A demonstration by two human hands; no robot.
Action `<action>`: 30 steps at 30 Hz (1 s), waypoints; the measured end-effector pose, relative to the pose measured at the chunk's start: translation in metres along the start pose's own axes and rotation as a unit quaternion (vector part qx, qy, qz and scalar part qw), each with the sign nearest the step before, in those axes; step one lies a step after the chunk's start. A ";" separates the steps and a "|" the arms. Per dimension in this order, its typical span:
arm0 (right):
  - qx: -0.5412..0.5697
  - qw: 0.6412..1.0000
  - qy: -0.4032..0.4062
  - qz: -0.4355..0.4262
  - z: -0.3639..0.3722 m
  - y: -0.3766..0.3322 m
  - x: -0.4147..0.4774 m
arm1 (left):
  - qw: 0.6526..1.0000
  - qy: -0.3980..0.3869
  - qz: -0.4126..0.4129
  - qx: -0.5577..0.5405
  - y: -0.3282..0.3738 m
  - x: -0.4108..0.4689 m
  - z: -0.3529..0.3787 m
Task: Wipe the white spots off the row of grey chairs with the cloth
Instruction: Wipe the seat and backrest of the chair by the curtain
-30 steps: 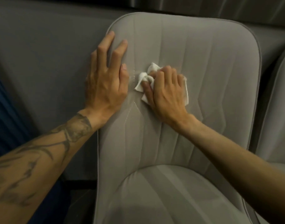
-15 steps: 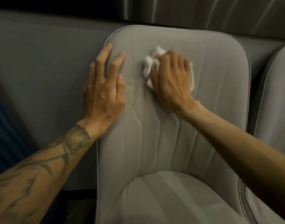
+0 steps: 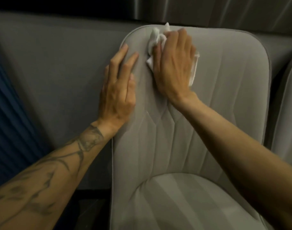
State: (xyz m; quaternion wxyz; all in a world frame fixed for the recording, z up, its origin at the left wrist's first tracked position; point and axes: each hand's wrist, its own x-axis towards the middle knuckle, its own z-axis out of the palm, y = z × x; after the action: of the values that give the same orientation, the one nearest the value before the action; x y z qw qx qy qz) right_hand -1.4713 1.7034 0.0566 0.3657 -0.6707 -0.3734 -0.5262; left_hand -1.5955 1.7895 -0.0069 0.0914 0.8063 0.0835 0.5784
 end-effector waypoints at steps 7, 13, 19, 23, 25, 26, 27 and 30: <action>0.057 0.980 -0.119 -0.147 -0.023 -0.007 -0.062 | 0.999 -0.033 -0.011 0.013 -0.007 -0.034 -0.011; 0.069 0.997 -0.036 -0.023 0.002 -0.029 -0.022 | 1.000 -0.006 -0.008 -0.012 -0.012 -0.046 -0.007; 0.077 0.966 -0.126 -0.212 -0.021 -0.011 -0.065 | 1.000 -0.005 -0.001 -0.011 -0.012 -0.046 -0.008; 0.036 0.995 -0.037 -0.084 0.003 -0.009 -0.002 | 1.000 0.004 0.000 0.014 -0.013 -0.047 -0.005; 0.059 0.998 -0.017 -0.013 0.005 -0.022 -0.011 | 1.000 0.005 0.003 0.017 -0.014 -0.048 -0.004; 0.081 0.996 -0.027 -0.018 0.004 -0.025 -0.028 | 1.000 0.006 0.002 0.018 -0.015 -0.048 -0.004; 0.102 0.992 -0.055 -0.045 0.000 -0.026 -0.051 | 1.000 0.006 0.003 0.015 -0.015 -0.048 -0.004; 0.112 0.971 -0.152 -0.147 -0.022 -0.014 -0.103 | 1.000 0.008 0.004 -0.005 -0.014 -0.047 -0.004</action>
State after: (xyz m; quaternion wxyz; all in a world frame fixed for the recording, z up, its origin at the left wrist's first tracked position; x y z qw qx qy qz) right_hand -1.5104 1.6789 -0.0390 0.2956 -0.6357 -0.5757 -0.4208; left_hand -1.6144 1.7917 -0.0524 0.0921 0.8016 0.0783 0.5855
